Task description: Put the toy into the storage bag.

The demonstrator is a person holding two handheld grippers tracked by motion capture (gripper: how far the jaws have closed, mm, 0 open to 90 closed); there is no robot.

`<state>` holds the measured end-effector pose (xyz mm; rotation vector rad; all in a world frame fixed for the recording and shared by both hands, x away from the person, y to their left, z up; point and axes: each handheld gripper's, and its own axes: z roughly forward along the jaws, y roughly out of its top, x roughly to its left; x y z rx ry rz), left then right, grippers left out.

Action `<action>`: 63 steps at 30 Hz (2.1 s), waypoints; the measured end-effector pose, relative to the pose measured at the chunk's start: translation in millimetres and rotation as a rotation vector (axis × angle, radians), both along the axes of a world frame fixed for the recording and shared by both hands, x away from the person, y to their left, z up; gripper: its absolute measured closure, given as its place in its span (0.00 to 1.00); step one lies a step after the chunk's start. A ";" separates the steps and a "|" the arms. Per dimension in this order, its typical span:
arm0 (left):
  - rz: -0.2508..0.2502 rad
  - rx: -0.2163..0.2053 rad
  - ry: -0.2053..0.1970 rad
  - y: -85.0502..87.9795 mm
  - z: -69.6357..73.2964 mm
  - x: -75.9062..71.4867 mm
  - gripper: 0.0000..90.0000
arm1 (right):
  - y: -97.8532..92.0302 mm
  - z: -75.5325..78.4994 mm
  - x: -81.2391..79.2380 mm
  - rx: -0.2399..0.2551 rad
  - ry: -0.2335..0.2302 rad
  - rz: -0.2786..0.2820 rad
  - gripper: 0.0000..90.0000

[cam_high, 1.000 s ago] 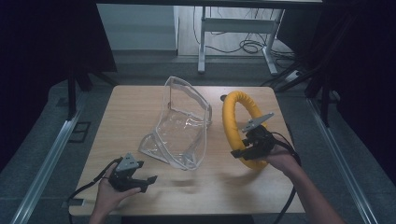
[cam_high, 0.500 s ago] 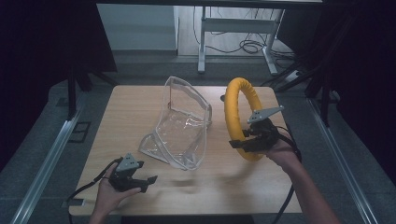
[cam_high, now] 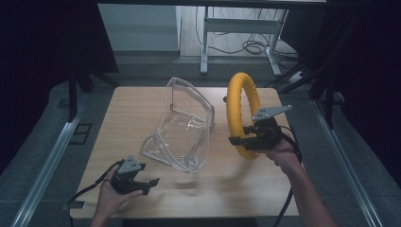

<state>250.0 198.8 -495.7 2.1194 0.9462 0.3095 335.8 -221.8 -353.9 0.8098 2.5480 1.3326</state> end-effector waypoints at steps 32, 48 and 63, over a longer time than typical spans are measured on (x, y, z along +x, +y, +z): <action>-0.005 0.012 0.006 -0.7 -1.3 0.6 0.24 | -1.0 -1.4 -2.4 0.213 -0.058 -0.024 0.57; -0.004 0.011 0.007 -1.2 -1.5 0.5 0.24 | 6.9 18.5 -10.1 0.313 -0.112 -0.002 0.56; -0.005 0.012 0.008 -1.1 -1.4 0.5 0.24 | 27.5 45.4 -19.5 0.375 -0.171 0.061 0.56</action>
